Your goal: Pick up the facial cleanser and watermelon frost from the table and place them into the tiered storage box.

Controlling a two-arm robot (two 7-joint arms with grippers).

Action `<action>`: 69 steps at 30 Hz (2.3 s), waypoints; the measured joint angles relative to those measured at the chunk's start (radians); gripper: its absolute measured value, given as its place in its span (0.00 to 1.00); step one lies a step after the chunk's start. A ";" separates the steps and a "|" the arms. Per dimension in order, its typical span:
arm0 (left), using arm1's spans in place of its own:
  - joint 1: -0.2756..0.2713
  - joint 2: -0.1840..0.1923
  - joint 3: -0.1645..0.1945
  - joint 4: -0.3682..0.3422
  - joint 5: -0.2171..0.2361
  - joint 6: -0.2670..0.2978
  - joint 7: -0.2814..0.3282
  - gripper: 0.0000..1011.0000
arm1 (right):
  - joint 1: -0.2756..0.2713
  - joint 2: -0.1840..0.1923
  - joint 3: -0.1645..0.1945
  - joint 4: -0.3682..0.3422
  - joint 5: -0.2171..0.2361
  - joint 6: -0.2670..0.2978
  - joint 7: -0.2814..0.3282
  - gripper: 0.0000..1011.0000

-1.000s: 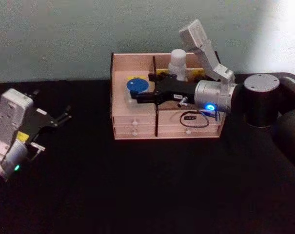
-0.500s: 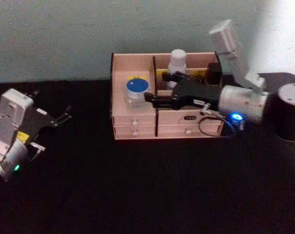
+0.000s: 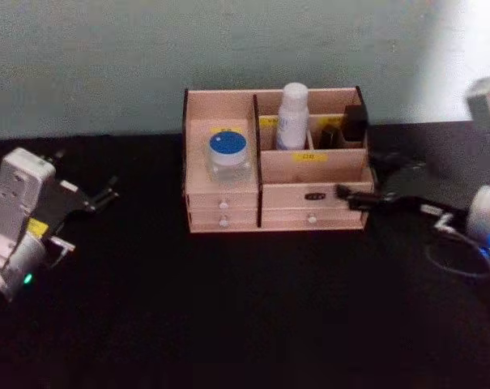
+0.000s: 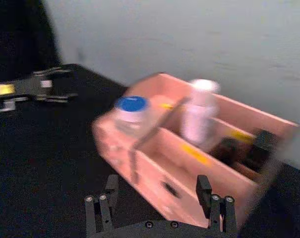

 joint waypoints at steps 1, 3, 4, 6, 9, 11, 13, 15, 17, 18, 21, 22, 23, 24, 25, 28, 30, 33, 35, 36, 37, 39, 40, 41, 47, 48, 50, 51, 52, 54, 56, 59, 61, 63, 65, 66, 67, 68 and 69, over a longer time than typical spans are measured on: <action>0.000 0.000 0.000 0.000 0.000 0.000 0.000 0.99 | -0.037 0.015 0.030 -0.019 0.004 -0.012 -0.043 0.99; 0.000 0.000 0.000 0.000 0.000 0.000 0.000 0.99 | -0.096 0.027 0.080 -0.048 -0.005 -0.038 -0.126 0.99; 0.000 0.000 0.000 0.000 0.000 0.000 0.000 0.99 | -0.113 0.028 0.094 -0.056 -0.015 -0.049 -0.159 0.99; 0.000 0.000 0.000 0.000 0.000 0.000 0.000 0.99 | -0.145 0.026 0.119 -0.070 -0.041 -0.068 -0.219 0.99; 0.000 0.000 0.000 0.000 0.000 0.000 0.000 0.99 | -0.187 0.004 0.148 -0.077 -0.110 -0.097 -0.344 0.99; 0.000 0.000 0.000 0.000 0.000 0.000 0.000 0.99 | -0.202 -0.019 0.154 -0.072 -0.163 -0.108 -0.421 0.99; 0.000 0.000 0.000 0.000 0.000 0.000 0.000 0.99 | -0.208 -0.043 0.149 -0.057 -0.214 -0.116 -0.483 0.99; 0.000 0.000 0.000 0.000 0.000 0.000 0.000 0.99 | -0.208 -0.059 0.142 -0.043 -0.244 -0.117 -0.514 0.99; 0.000 0.000 0.000 0.000 0.000 0.000 0.000 0.99 | -0.202 -0.084 0.128 -0.016 -0.280 -0.117 -0.545 0.99; 0.000 0.000 0.000 0.000 0.000 0.000 0.000 0.99 | -0.195 -0.100 0.118 0.003 -0.299 -0.116 -0.555 0.99; 0.000 0.000 0.000 0.000 0.000 0.000 0.000 0.99 | -0.184 -0.119 0.105 0.030 -0.319 -0.114 -0.563 0.99; 0.000 0.000 0.000 0.000 0.000 0.000 0.000 0.99 | -0.177 -0.131 0.099 0.046 -0.329 -0.112 -0.564 0.99; 0.000 0.000 0.000 0.000 0.000 0.000 0.000 0.99 | -0.175 -0.136 0.097 0.053 -0.333 -0.111 -0.564 0.99; 0.000 0.000 0.000 0.000 0.000 0.000 0.000 0.99 | -0.172 -0.140 0.095 0.058 -0.338 -0.111 -0.564 0.99; 0.000 0.000 0.000 0.000 0.000 0.000 0.000 0.99 | -0.168 -0.149 0.093 0.069 -0.344 -0.109 -0.564 0.99; 0.000 0.000 0.000 0.000 0.000 0.000 0.000 0.99 | -0.162 -0.160 0.092 0.082 -0.352 -0.106 -0.562 0.99; 0.000 0.000 0.000 0.000 0.000 0.000 0.000 0.99 | -0.162 -0.159 0.092 0.082 -0.352 -0.106 -0.562 0.99; 0.000 0.000 0.000 0.000 0.000 0.000 0.000 0.99 | -0.162 -0.159 0.092 0.081 -0.352 -0.106 -0.563 0.99; 0.000 0.000 0.000 0.000 0.000 0.000 0.000 0.99 | -0.163 -0.158 0.092 0.080 -0.352 -0.106 -0.563 0.99; 0.000 0.000 0.000 0.000 0.000 0.000 0.000 0.99 | -0.163 -0.158 0.092 0.080 -0.352 -0.106 -0.563 0.99; 0.000 0.000 0.000 0.000 0.000 0.000 0.000 0.99 | -0.163 -0.158 0.092 0.080 -0.352 -0.106 -0.563 0.99; 0.000 0.000 0.000 0.000 0.000 0.000 0.000 0.99 | -0.163 -0.157 0.092 0.079 -0.352 -0.106 -0.564 0.99; 0.000 0.000 0.000 0.000 0.000 0.000 0.000 0.99 | -0.164 -0.157 0.092 0.079 -0.352 -0.106 -0.564 0.99; 0.000 0.000 0.000 0.000 0.000 0.000 0.000 0.99 | -0.164 -0.157 0.092 0.079 -0.352 -0.106 -0.564 0.99; 0.000 0.000 0.000 0.000 0.000 0.000 0.000 0.99 | -0.164 -0.156 0.092 0.078 -0.352 -0.107 -0.565 0.99; 0.000 0.000 0.000 0.000 0.000 0.000 0.000 0.99 | -0.164 -0.156 0.092 0.077 -0.352 -0.107 -0.566 0.99; 0.000 0.000 0.000 0.000 0.000 0.000 0.000 0.99 | -0.164 -0.156 0.092 0.077 -0.352 -0.107 -0.566 0.99; 0.000 0.000 0.000 0.000 0.000 0.000 0.000 0.99 | -0.165 -0.156 0.091 0.077 -0.352 -0.107 -0.566 0.99; 0.000 0.000 0.000 0.000 0.000 0.000 0.000 0.99 | -0.165 -0.156 0.092 0.077 -0.352 -0.107 -0.566 0.99; 0.000 0.000 0.000 0.000 0.000 0.000 0.000 0.99 | -0.165 -0.156 0.092 0.077 -0.352 -0.108 -0.566 0.99; 0.000 0.000 0.000 0.000 0.000 0.000 0.000 0.99 | -0.165 -0.156 0.092 0.077 -0.352 -0.108 -0.566 0.99; 0.000 0.000 0.000 0.000 0.000 0.000 0.000 0.99 | -0.165 -0.156 0.092 0.076 -0.352 -0.108 -0.567 0.99; 0.000 0.000 0.000 0.000 0.000 0.000 0.000 0.99 | -0.165 -0.155 0.092 0.076 -0.352 -0.108 -0.567 0.99; 0.000 0.000 0.000 0.000 0.000 0.000 0.000 0.99 | -0.166 -0.155 0.092 0.076 -0.352 -0.108 -0.567 0.99; 0.000 0.000 0.000 0.000 0.000 0.000 0.000 0.99 | -0.166 -0.155 0.092 0.076 -0.352 -0.108 -0.567 0.99; 0.000 0.000 0.000 0.000 0.000 0.000 0.000 0.99 | -0.166 -0.155 0.092 0.076 -0.352 -0.108 -0.567 0.99; 0.000 0.000 0.000 0.000 0.000 0.000 0.000 0.99 | -0.166 -0.155 0.092 0.076 -0.352 -0.108 -0.567 0.99; 0.000 0.000 0.000 0.000 0.000 0.000 0.000 0.99 | -0.166 -0.155 0.092 0.076 -0.352 -0.108 -0.567 0.99; 0.000 0.000 0.000 0.000 0.000 0.000 0.000 0.99 | -0.166 -0.155 0.092 0.076 -0.352 -0.108 -0.567 0.99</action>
